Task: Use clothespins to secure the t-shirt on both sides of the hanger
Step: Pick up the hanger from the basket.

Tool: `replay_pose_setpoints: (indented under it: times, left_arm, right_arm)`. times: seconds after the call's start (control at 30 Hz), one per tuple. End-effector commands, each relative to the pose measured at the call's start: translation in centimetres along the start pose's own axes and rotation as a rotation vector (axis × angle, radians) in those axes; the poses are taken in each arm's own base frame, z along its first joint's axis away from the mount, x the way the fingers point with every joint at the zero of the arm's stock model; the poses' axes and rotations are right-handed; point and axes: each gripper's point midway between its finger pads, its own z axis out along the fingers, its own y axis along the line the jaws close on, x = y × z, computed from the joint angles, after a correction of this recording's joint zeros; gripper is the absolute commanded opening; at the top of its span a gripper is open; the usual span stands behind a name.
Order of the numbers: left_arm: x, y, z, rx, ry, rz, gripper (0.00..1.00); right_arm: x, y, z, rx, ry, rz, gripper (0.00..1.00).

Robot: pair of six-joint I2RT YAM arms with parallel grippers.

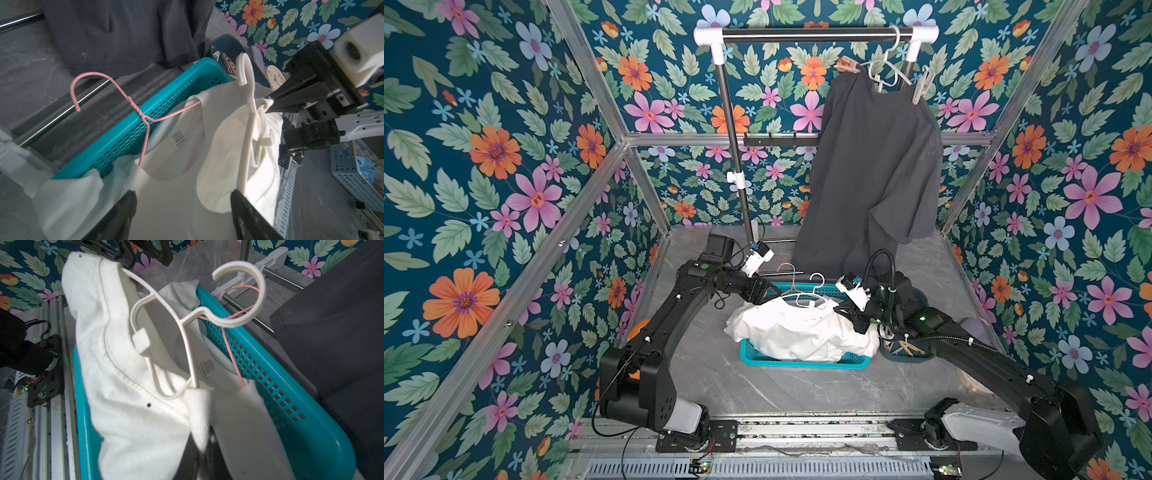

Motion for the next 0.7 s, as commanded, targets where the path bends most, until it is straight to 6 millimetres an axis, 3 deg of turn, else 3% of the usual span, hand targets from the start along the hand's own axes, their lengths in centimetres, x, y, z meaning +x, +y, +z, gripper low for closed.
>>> replay_pose_setpoints:
  times: [0.0, 0.27, 0.67]
  left_arm:
    - [-0.4, -0.9, -0.8, 0.034, -0.049, 0.013, 0.76]
    - [0.0, -1.2, -0.4, 0.081, -0.051, -0.013, 0.75]
    - [0.7, -2.0, 0.9, 0.175, -0.007, -0.051, 0.47]
  right_arm:
    - [-1.2, -1.2, 0.0, 0.063, -0.04, -0.042, 0.0]
    - [-2.6, -1.7, -0.6, 0.103, -0.078, -0.098, 0.0]
    - [-4.1, -2.5, -0.9, 0.147, -0.109, -0.147, 0.0]
